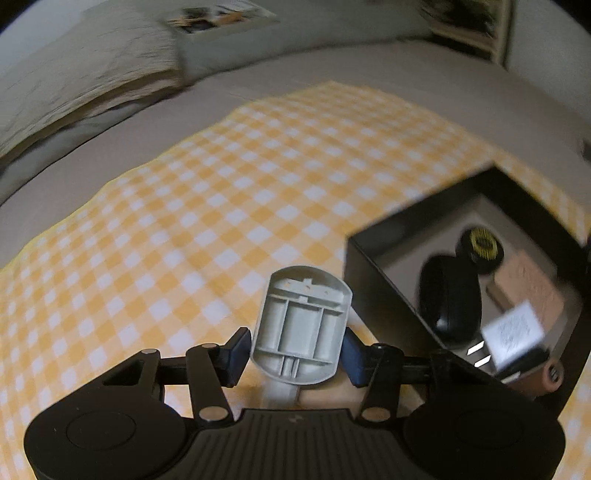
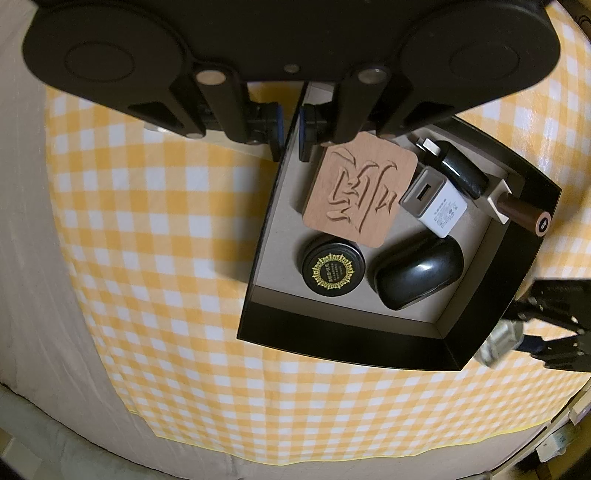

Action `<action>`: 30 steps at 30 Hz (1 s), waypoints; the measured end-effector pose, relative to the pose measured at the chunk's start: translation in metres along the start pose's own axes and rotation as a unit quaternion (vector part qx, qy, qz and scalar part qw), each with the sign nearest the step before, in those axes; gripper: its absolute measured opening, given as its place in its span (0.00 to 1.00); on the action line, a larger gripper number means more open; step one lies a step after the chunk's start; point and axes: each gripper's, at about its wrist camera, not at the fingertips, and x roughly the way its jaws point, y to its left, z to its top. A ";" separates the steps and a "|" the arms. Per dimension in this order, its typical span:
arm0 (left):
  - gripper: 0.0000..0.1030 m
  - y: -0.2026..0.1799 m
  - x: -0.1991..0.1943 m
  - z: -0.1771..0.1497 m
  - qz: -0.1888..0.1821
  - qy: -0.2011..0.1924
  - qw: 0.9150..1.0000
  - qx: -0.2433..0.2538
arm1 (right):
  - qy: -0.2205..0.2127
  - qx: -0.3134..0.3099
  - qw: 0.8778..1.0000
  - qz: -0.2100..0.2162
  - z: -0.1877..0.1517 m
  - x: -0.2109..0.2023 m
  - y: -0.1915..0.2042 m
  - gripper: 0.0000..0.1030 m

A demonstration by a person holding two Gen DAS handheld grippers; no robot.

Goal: Organize rigid objects
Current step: 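Lift the white fan, carry it into the box and release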

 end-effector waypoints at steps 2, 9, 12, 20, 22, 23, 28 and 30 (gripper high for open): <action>0.51 0.007 -0.010 0.000 0.002 -0.009 0.999 -0.032 | -0.001 -0.002 1.000 -0.001 0.000 0.000 0.000 0.08; 0.51 0.014 -0.050 0.001 -0.018 -0.051 0.992 -0.115 | 0.000 -0.004 1.000 -0.004 0.000 0.000 0.001 0.08; 0.51 0.008 -0.068 0.006 -0.035 -0.077 0.988 -0.131 | 0.000 -0.005 1.000 -0.005 0.000 0.000 0.001 0.08; 0.51 -0.030 -0.082 0.024 -0.099 -0.080 0.979 -0.157 | -0.001 -0.007 1.000 -0.005 -0.001 -0.002 0.003 0.08; 0.51 -0.042 -0.070 0.026 -0.104 -0.052 0.981 -0.155 | -0.002 -0.006 1.000 -0.004 -0.001 -0.002 0.002 0.08; 0.51 -0.047 -0.065 0.026 -0.103 -0.041 0.982 -0.154 | -0.002 -0.006 1.000 -0.004 -0.001 -0.002 0.002 0.08; 0.52 -0.059 -0.041 0.029 -0.077 -0.004 0.987 -0.143 | -0.003 -0.008 1.000 -0.003 -0.002 -0.004 0.003 0.08; 0.64 -0.061 -0.034 0.028 -0.058 0.005 0.989 -0.136 | -0.003 -0.009 1.000 -0.003 -0.002 -0.005 0.003 0.08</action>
